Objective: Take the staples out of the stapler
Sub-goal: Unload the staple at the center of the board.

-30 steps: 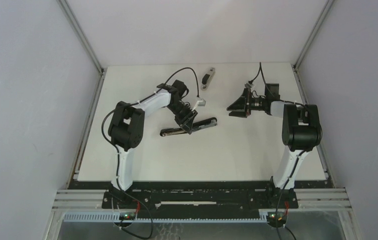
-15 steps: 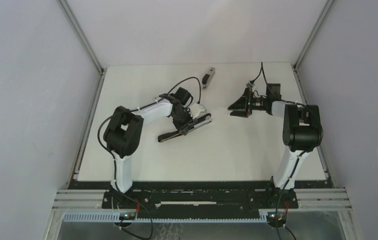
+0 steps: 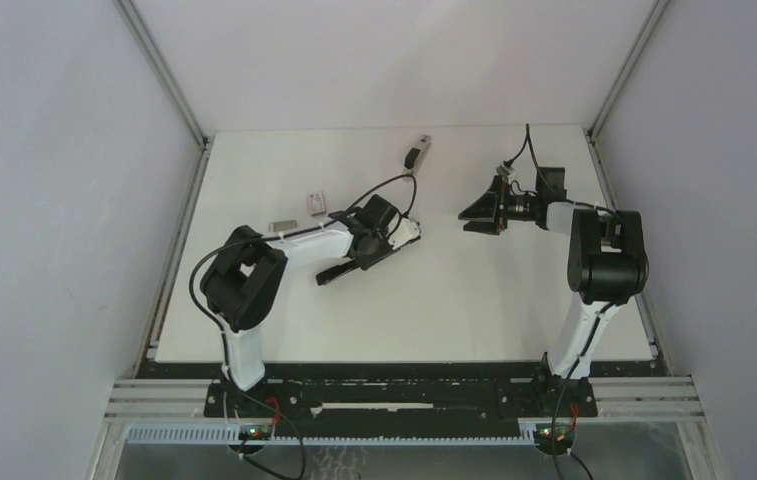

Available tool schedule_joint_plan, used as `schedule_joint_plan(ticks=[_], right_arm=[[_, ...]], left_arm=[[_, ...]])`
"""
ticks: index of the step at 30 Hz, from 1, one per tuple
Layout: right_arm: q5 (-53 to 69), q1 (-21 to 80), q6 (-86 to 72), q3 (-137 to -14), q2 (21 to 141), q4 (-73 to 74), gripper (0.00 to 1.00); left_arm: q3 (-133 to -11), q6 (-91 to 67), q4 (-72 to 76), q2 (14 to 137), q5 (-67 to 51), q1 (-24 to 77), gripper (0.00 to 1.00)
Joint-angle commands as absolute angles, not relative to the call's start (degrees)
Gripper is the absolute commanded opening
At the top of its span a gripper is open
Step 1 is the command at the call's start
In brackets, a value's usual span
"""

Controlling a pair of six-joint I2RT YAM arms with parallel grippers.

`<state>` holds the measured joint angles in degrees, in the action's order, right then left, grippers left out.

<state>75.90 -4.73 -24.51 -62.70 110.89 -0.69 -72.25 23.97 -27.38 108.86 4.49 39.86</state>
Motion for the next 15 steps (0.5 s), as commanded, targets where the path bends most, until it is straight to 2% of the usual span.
schedule_joint_plan(ticks=[1,9,15], right_arm=[[76.14,-5.13,-23.04,-64.16,106.90,-1.41,0.97],[76.11,-5.47,-23.03,-64.15,106.96,-1.36,0.97],[76.12,-5.63,-23.03,-64.11,107.09,-1.32,0.97]], left_arm=[[-69.50,24.99,-18.46,104.61,14.03,42.17,0.00],[-64.03,29.60,-9.01,104.07,24.78,45.84,0.00],[-63.14,30.40,-7.33,104.67,26.84,47.14,0.00]])
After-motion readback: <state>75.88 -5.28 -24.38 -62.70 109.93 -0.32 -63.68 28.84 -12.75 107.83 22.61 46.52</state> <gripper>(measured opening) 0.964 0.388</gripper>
